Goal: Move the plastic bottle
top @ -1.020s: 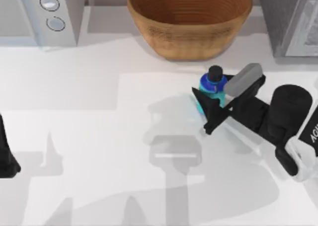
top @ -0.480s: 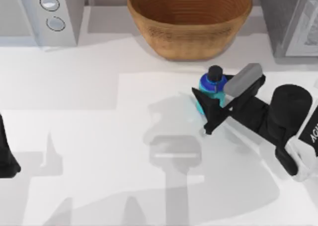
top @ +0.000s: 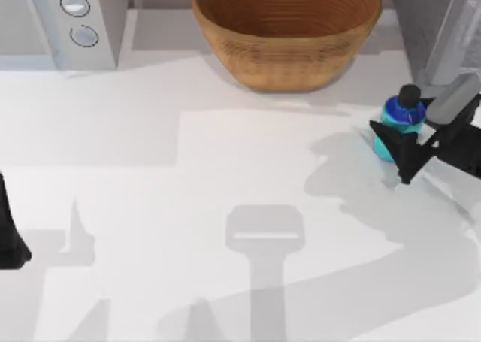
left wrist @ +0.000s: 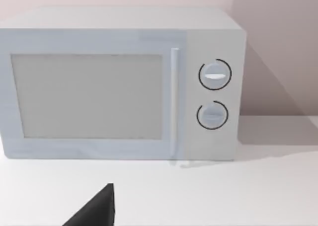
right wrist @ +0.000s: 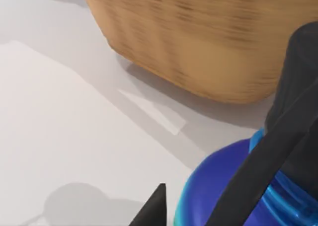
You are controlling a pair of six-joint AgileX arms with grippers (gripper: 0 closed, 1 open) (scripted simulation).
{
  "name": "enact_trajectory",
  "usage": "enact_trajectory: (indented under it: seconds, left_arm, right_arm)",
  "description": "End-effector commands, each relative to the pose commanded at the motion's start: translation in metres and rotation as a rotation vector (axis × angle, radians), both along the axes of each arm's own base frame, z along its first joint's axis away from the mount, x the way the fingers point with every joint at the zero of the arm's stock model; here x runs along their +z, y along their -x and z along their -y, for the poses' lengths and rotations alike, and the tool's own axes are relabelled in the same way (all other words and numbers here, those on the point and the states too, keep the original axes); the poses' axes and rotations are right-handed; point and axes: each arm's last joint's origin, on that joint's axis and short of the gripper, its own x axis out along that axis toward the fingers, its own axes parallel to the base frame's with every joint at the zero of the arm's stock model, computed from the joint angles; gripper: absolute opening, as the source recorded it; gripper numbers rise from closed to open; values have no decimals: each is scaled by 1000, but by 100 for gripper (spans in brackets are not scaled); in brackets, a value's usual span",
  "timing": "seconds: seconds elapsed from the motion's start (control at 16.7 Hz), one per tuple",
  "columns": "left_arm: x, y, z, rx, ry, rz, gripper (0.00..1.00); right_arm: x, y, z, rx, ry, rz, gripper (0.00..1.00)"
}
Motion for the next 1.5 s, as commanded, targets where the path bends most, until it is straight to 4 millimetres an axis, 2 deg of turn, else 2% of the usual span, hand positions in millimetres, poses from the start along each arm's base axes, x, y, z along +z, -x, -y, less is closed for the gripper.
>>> enact_trajectory:
  seconds: [0.18, 0.36, 0.48, 0.6, 0.72, 1.02, 1.5]
  left_arm:
    - [0, 0, 0, 0, 0, 0, 100]
    - [0, 0, 0, 0, 0, 0, 100]
    - [0, 0, 0, 0, 0, 0, 100]
    - [0, 0, 0, 0, 0, 0, 100]
    - [0, 0, 0, 0, 0, 0, 100]
    - [0, 0, 0, 0, 0, 0, 100]
    - [0, 0, 0, 0, 0, 0, 100]
  right_arm:
    - [8, 5, 82, -11, 6, -12, 0]
    - [17, 31, 161, -31, -31, -7, 0]
    - [22, 51, 197, -37, -62, 5, 0]
    - [26, 67, 218, -44, -85, 18, 0]
    - [28, 74, 227, -48, -96, 25, 0]
    - [25, 74, 225, -45, -102, 17, 0]
    - [4, 44, 201, -42, -83, 34, 0]
